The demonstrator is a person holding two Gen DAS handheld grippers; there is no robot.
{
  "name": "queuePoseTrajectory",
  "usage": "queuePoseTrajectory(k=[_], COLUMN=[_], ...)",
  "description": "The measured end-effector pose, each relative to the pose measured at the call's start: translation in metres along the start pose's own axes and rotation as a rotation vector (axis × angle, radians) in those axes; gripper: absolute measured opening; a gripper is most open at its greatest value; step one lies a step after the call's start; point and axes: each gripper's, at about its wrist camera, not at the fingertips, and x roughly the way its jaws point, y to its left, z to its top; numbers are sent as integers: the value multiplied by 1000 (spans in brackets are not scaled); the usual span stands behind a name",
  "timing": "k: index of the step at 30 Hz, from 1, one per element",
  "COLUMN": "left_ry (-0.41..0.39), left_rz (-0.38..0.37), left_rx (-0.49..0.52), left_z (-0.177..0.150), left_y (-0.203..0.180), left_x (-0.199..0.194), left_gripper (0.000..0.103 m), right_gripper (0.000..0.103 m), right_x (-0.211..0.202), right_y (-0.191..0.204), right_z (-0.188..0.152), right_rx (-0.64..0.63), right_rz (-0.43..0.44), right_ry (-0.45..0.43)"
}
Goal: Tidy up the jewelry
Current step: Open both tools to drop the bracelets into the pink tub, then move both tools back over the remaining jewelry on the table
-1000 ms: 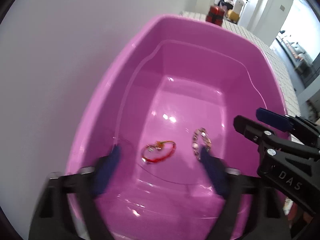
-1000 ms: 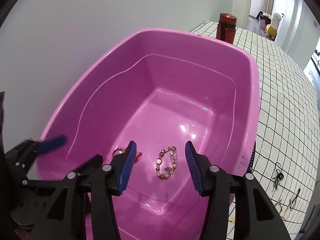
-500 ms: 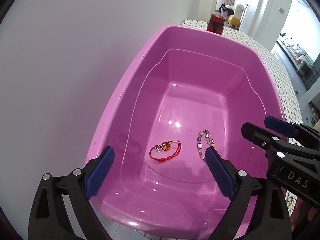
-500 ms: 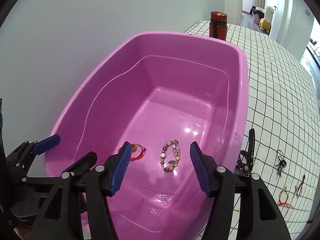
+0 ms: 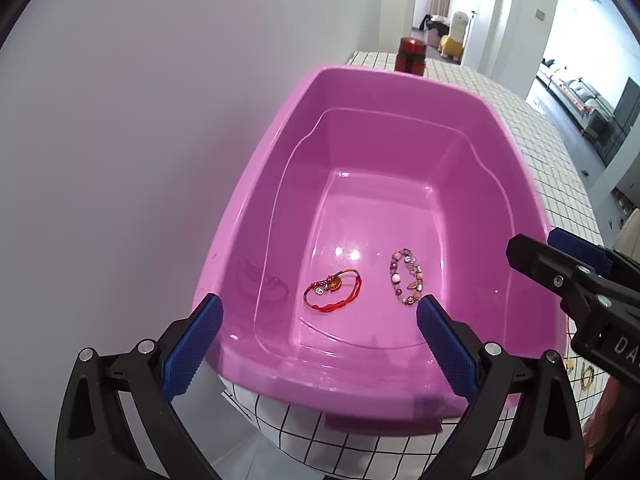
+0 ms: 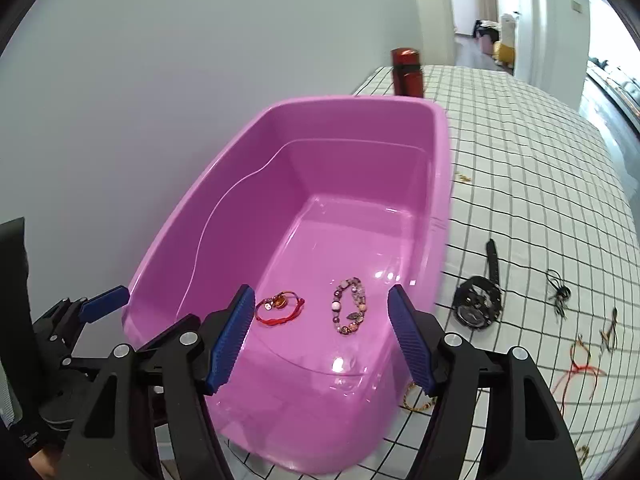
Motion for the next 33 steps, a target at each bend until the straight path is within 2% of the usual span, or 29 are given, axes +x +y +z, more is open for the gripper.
queuePoseTrajectory(k=[7, 15, 25, 28, 33], left_ry=[-63, -86, -99, -96, -44], left_rz=[-33, -121, -180, -173, -164], left_rx=[75, 134, 171, 155, 92], left_z=[-12, -31, -67, -85, -126], left_y=[-21, -62, -153, -181, -225], left_x=[-23, -42, -67, -72, -74], left_gripper=[96, 96, 97, 97, 97], right_gripper=[66, 66, 66, 66, 69], right_x=[-28, -65, -128, -145, -173], right_y=[-14, -51, -143, -176, -224], right_z=[-24, -57, -124, -148, -188], right_rx=[73, 149, 216, 209, 173], right_rz=[-35, -94, -176, -190, -199], right_ry=[-55, -102, -121, -108, -99])
